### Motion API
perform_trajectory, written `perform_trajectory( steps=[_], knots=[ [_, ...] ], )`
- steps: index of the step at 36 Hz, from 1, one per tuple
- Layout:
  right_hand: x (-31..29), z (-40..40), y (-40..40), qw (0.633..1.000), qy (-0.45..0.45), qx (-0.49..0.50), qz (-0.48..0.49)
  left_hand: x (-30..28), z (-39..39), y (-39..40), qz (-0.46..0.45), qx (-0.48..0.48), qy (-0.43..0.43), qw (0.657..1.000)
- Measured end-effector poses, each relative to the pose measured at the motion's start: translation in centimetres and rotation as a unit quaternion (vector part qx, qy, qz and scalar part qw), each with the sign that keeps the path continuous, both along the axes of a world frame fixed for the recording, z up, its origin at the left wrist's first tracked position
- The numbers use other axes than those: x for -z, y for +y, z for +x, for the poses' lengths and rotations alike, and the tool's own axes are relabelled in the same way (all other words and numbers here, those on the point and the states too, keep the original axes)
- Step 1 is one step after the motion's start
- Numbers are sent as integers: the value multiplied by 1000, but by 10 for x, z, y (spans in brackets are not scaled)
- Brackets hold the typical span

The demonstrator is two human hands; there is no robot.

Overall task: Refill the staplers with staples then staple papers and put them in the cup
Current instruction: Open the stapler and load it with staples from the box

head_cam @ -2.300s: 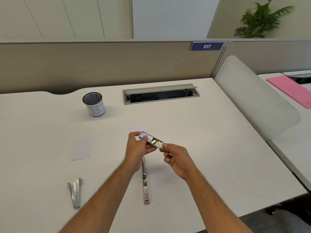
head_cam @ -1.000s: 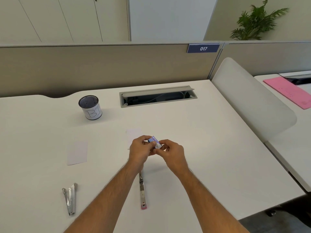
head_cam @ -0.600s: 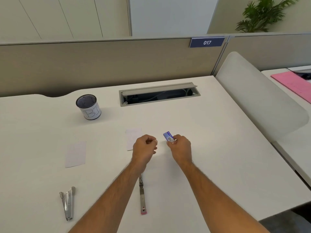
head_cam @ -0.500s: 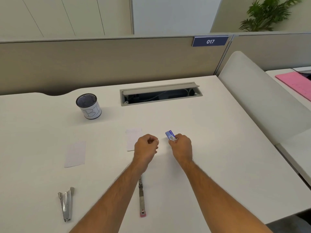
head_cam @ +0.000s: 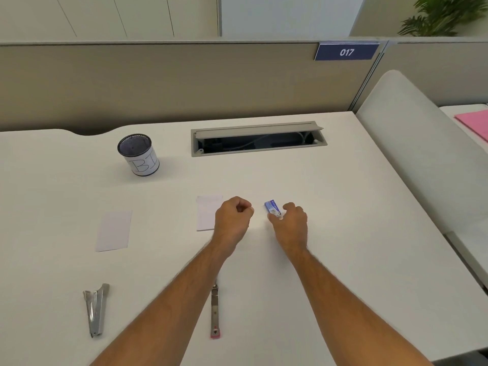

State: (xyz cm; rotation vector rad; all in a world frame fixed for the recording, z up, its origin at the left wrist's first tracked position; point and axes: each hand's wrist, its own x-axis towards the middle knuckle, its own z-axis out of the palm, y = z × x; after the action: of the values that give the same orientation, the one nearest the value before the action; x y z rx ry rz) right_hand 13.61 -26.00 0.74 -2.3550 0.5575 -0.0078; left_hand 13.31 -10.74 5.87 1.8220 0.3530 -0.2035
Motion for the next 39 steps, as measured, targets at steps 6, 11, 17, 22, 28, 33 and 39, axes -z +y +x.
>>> perform_trajectory(
  steps=[6, 11, 17, 22, 28, 33, 39],
  knots=[
    [-20, -16, 23, 933, -17, 98, 346, 3, -10, 12, -7, 10, 9, 1000],
    [-37, -34, 51, 726, 1, 149, 672, -1, -24, 25, 2, 14, 2, 1000],
    [-42, -59, 88, 680, 8, 128, 722, -5, -52, 59, 40, 53, -48, 997],
    [-48, -71, 115, 674, 13, 102, 732, -2, -72, 86, 81, 74, -69, 992],
    [-54, -82, 146, 724, 22, 64, 687, -5, -88, 109, 45, 38, -48, 997],
    [-57, -91, 153, 777, 3, 4, 629, -8, -94, 120, -85, 14, -14, 996],
    [-56, -100, 138, 872, -33, -147, 466, -8, -93, 127, -237, -48, 22, 970]
  ],
)
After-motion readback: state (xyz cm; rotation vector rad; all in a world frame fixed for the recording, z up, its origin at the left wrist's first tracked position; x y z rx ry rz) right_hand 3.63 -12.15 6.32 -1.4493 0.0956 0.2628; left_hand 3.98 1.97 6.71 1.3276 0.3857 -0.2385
